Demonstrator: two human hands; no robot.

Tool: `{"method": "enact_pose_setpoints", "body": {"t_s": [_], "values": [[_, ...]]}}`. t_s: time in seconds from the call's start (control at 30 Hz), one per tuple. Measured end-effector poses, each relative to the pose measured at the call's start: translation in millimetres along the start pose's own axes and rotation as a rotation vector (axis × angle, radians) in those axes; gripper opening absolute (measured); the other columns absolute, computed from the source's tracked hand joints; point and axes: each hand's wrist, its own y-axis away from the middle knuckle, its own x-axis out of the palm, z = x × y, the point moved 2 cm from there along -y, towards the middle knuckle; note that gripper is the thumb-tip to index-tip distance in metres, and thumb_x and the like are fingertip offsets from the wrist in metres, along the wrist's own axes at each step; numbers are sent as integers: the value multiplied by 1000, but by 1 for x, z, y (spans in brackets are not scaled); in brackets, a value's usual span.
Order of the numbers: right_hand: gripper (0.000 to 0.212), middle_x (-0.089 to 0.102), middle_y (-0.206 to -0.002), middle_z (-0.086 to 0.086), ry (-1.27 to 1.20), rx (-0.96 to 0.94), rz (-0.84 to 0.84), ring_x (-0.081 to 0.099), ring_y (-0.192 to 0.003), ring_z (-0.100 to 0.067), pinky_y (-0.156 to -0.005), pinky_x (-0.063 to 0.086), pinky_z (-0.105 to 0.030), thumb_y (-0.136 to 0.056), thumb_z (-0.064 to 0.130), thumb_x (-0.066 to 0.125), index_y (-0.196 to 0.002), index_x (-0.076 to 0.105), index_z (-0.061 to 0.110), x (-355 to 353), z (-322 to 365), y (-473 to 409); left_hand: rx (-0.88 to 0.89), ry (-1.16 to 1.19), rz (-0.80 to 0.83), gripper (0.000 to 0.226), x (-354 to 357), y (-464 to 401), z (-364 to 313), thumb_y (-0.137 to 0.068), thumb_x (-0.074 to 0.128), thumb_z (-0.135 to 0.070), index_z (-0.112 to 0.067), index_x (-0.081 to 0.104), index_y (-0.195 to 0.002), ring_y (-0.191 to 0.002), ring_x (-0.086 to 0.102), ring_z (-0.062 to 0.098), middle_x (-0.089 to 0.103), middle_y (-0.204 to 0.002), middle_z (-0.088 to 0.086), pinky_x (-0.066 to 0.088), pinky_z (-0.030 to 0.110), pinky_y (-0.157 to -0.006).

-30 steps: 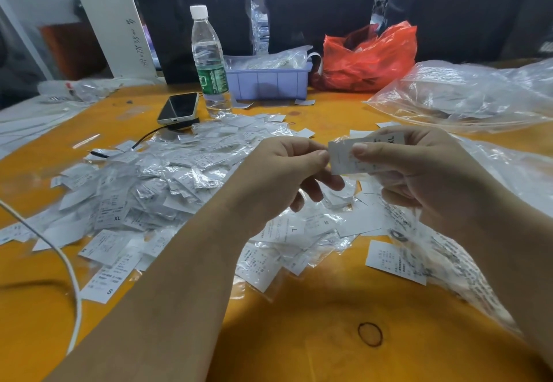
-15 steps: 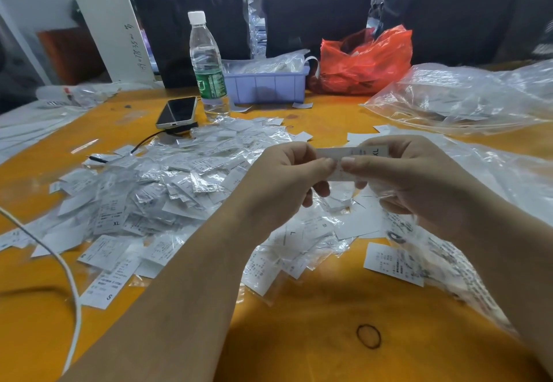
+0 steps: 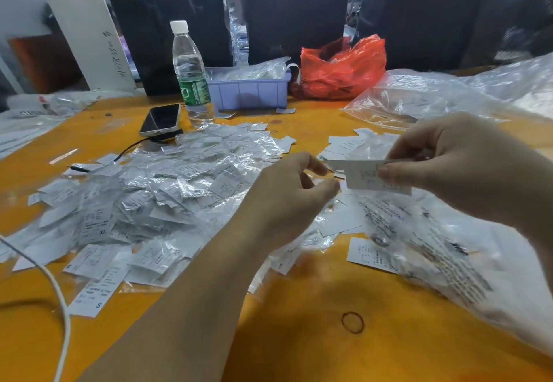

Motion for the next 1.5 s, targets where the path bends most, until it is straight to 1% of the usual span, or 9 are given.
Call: {"method": "enact_pose_setpoints", "body": {"t_s": [0.17, 0.53, 0.73, 0.8, 0.9, 1.03, 1.17, 1.3, 1.5], "values": [[9, 66, -60, -5, -106, 24, 73, 56, -55, -23, -57, 46, -44, -70, 35, 77, -71, 76, 26, -11, -1, 18, 57, 268, 204, 17, 27, 5, -19, -91, 65, -35, -26, 64, -105, -69, 55, 5, 58, -80, -9, 42, 19, -59], [9, 70, -76, -18, -108, 106, -1, 66, -76, -42, -67, 55, -56, -82, 21, 75, -73, 73, 19, -3, -4, 39, -103, 235, -92, 1, 6, 0, -1, -85, 66, -15, -16, 66, -84, -56, 53, 7, 65, -68, -2, 41, 19, -50], [8, 69, -74, 4, -31, 108, 22, 64, -66, -7, -55, 49, -21, -82, 24, 73, -75, 73, 23, 9, 0, 33, -349, -158, -261, 28, -27, -5, 32, -79, 68, -18, -26, 57, -103, -76, 58, 12, 59, -86, -6, 40, 26, -56], [8, 68, -72, 7, -37, 101, 40, 60, -60, -1, -47, 42, -13, -83, 24, 73, -75, 73, 23, 16, 4, 28, -309, -338, -319, 37, -27, -4, 29, -77, 67, -16, -28, 54, -109, -78, 58, 15, 57, -85, -6, 38, 27, -55], [5, 68, -80, 6, -21, 95, 83, 64, -73, -7, -63, 51, -23, -85, 25, 71, -80, 73, 23, 27, 10, 18, -125, -478, -340, 38, -14, -2, 16, -80, 66, -15, -27, 56, -115, -82, 56, 19, 53, -83, -7, 40, 29, -60], [7, 65, -79, 5, -11, 137, 155, 60, -69, -10, -56, 47, -24, -85, 15, 65, -86, 71, 19, 39, 17, -7, 166, -495, -140, 17, 20, -1, 0, -90, 63, -29, -26, 66, -107, -99, 49, 15, 53, -97, -8, 42, 29, -76], [13, 60, -79, -6, -213, 273, 189, 46, -49, -11, -47, 35, -24, -84, 11, 62, -96, 64, 12, 48, 11, -27, 164, -632, 170, 40, 38, -5, 3, -90, 56, -53, -27, 63, -119, -115, 44, 19, 55, -117, -5, 41, 39, -95], [22, 41, -89, -14, -488, 473, 232, 36, -53, -15, -49, 26, -27, -84, 1, 48, -104, 56, -1, 59, -7, -26, 163, -670, 151, 37, 34, -7, 4, -90, 58, -52, -26, 66, -114, -107, 49, 20, 58, -113, -2, 42, 40, -93], [27, 52, -78, -15, -688, 449, 248, 49, -50, -15, -46, 40, -29, -85, -14, 55, -102, 59, 6, 59, -17, -25, 253, -725, 58, 28, 32, -6, -2, -98, 43, -35, -21, 65, -89, -87, 56, 22, 59, -93, -1, 39, 37, -81]]}}
